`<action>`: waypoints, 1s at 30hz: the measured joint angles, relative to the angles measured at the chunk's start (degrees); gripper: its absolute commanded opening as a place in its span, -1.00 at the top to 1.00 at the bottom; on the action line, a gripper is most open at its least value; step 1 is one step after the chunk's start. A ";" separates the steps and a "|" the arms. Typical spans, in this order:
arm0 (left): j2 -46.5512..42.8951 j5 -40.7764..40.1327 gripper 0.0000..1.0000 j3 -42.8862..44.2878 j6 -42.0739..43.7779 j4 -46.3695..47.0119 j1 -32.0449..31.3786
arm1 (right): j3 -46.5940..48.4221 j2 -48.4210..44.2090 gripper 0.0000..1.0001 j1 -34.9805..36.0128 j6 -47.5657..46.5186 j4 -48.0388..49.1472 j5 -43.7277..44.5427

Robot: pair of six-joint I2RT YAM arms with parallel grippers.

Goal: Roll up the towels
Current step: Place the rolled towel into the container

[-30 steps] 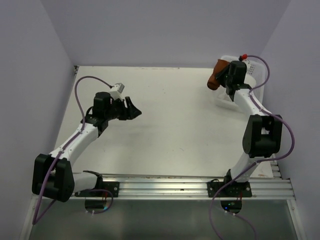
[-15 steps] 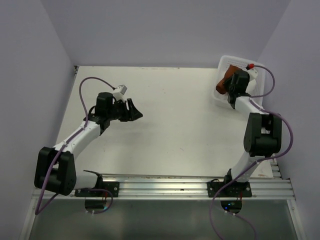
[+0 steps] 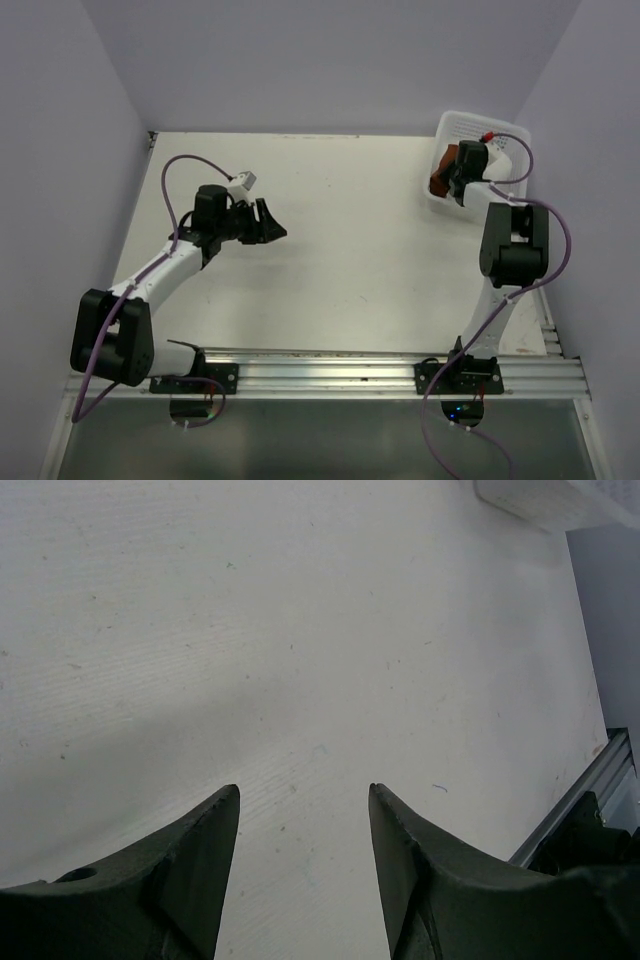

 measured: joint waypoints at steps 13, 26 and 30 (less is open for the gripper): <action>0.17 0.44 -0.22 0.00 -0.02 0.00 0.00 | 8.63 2.82 -0.28 0.00 -1.01 -8.98 -1.57; -2.95 1.07 -0.65 0.00 -0.35 1.70 0.07 | 7.61 -3.58 -0.56 -0.02 -1.79 -14.40 -2.67; -4.57 1.05 -0.83 -0.04 -0.44 1.95 0.74 | 7.50 -8.04 -0.60 -0.02 -2.36 -15.98 -3.54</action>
